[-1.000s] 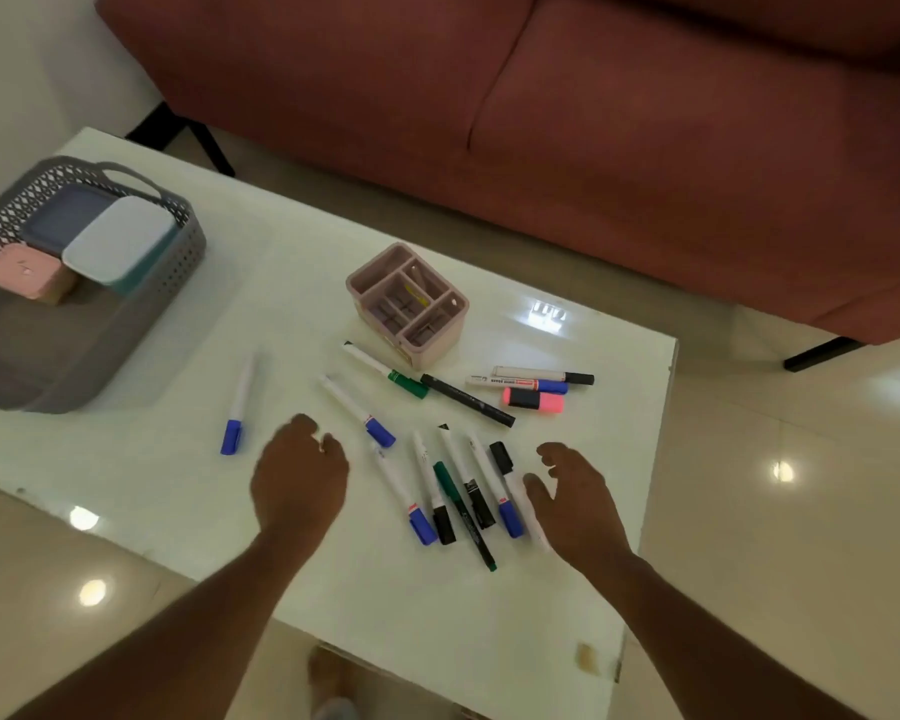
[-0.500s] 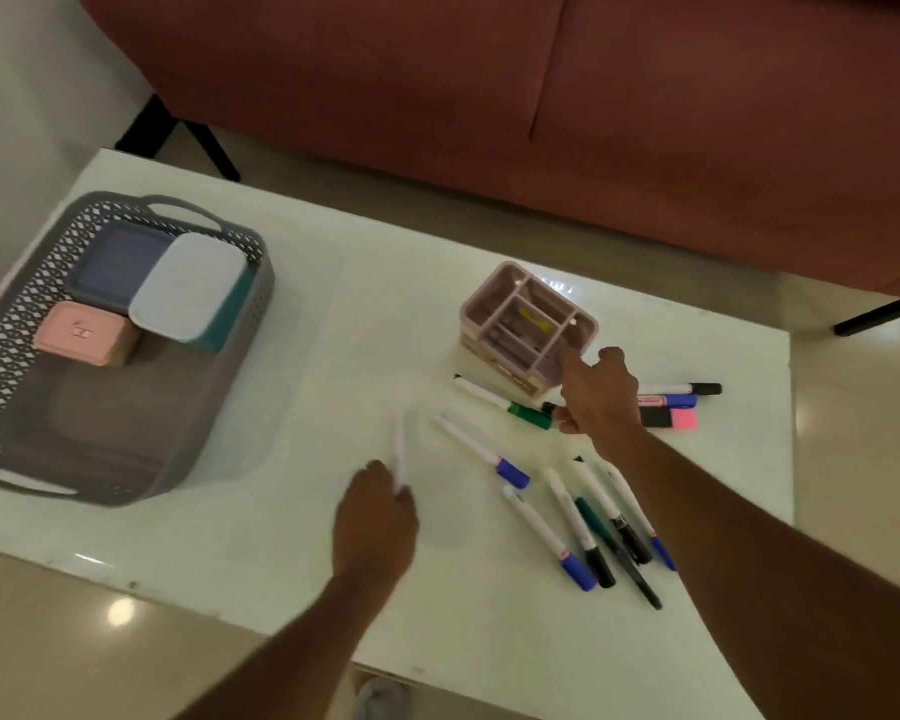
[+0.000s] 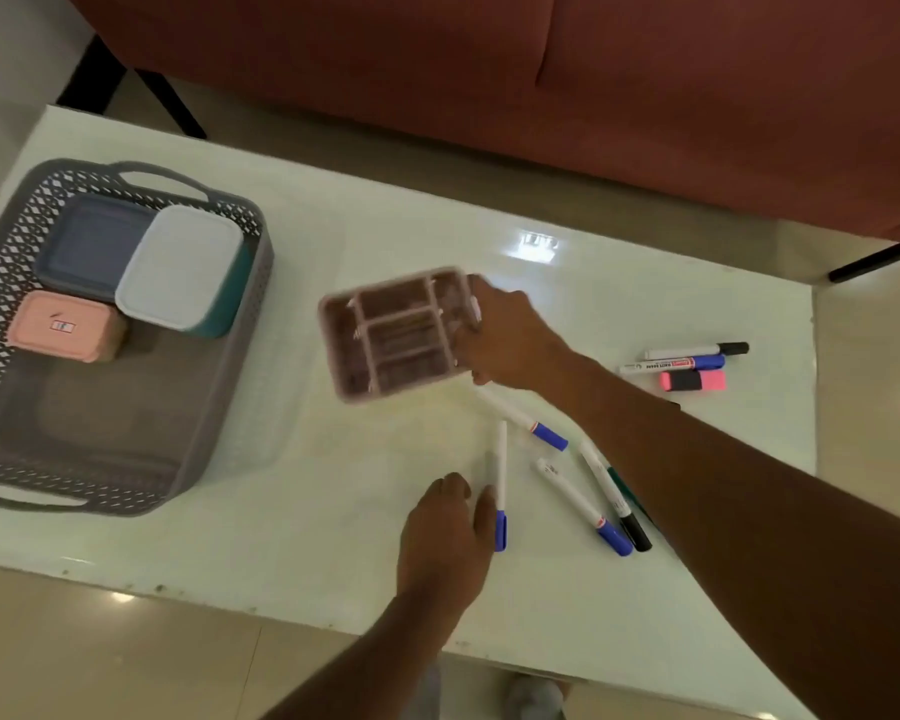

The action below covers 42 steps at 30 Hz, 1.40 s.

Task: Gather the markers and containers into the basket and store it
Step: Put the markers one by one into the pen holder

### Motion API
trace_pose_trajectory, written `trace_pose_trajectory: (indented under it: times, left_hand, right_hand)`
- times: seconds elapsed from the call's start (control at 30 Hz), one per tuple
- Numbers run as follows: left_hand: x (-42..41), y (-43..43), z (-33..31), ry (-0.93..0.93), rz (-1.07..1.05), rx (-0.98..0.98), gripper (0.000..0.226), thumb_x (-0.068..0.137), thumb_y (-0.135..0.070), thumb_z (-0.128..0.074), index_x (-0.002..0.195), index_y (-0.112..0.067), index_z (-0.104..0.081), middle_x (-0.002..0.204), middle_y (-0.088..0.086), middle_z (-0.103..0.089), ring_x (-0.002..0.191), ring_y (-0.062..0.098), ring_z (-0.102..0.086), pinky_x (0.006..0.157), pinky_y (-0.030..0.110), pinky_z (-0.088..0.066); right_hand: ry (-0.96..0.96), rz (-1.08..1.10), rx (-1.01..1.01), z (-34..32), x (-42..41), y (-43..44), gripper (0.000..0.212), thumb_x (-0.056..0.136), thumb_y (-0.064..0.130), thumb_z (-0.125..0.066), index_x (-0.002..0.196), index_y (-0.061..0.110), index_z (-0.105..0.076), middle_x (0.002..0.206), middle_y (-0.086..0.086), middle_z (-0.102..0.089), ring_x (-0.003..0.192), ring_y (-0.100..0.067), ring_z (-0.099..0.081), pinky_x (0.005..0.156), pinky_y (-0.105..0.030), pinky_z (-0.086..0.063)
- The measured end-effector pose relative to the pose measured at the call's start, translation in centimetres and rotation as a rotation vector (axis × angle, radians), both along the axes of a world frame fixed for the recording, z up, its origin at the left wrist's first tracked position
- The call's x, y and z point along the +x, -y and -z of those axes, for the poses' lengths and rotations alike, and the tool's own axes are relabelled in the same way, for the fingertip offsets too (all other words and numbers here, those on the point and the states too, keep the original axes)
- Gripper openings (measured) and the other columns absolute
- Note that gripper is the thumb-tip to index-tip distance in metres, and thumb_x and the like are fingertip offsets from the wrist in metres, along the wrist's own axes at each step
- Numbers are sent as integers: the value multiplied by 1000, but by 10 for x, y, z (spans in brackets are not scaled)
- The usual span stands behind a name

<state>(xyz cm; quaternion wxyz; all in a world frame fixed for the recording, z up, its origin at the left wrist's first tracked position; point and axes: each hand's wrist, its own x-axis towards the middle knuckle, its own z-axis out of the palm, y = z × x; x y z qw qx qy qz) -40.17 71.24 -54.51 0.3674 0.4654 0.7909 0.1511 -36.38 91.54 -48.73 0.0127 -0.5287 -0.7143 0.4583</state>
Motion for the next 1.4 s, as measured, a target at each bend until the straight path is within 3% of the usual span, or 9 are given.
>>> trace_pose_trajectory:
  times: [0.2,0.37,0.53,0.67,0.83,1.0,1.2,1.33,1.4]
  left_hand:
    - [-59,26,0,-142,-51,47,33,97,-39,-45,69,-23,-44,60,-7,-49,53,9,-49,51,21,-36]
    - [-74,47,7,-131,-71,51,32,97,-30,-51,66,-25,-43,54,-11,-44,49,7,-46,49,14,-29]
    - [-49,49,7,-115,-76,60,29,96,-42,-43,71,-27,-45,60,-15,-48,52,5,-48,55,11,-37]
    - [-14,37,-1,-28,-14,17,18,95,-44,-47,88,-28,-52,78,-13,-58,66,6,-56,66,15,-48]
    - [29,10,-14,25,-52,-15,27,91,-42,-61,108,-22,-53,95,-11,-57,79,8,-58,70,18,-49]
    - [51,-8,-14,-68,-78,-104,36,88,-32,-68,111,-16,-45,101,1,-55,85,18,-63,74,30,-58]
    - [56,-2,-21,-23,-52,-127,24,87,-12,-62,91,-18,-39,77,1,-49,61,15,-51,53,20,-40]
    - [68,5,-39,-7,-96,30,39,84,-10,-66,117,-22,-49,114,-14,-49,68,10,-57,63,7,-43]
    - [76,3,-53,5,-191,118,37,87,-9,-64,121,-19,-56,114,-17,-53,72,9,-60,70,9,-47]
  right_hand:
    - [186,-179,-48,24,-21,46,30,80,16,-57,108,18,-46,92,-9,-64,58,-24,-65,48,-40,-59]
    - [111,-43,-68,39,-21,70,40,89,25,-57,126,17,-41,94,-9,-64,70,-24,-66,63,-43,-61]
    - [-9,262,-181,26,1,87,61,89,57,-51,138,24,-38,92,-1,-68,75,-19,-69,73,-43,-61]
    - [-47,524,-72,24,56,129,19,95,33,-52,111,25,-58,79,6,-66,67,-13,-68,67,-35,-59]
    - [236,715,105,33,143,162,19,93,15,-56,110,18,-65,82,11,-64,68,-6,-61,63,-18,-49]
    - [454,225,156,44,177,182,33,89,33,-66,120,23,-59,118,5,-60,108,-14,-59,88,-28,-53]
    - [454,26,169,38,179,162,19,97,34,-52,108,20,-59,104,3,-57,94,-12,-55,76,-25,-52]
    - [336,19,77,17,186,149,17,95,37,-54,107,25,-52,96,8,-55,87,-8,-51,76,-22,-47]
    - [258,50,57,4,189,145,18,95,38,-54,109,26,-55,94,9,-57,83,-7,-53,76,-20,-45]
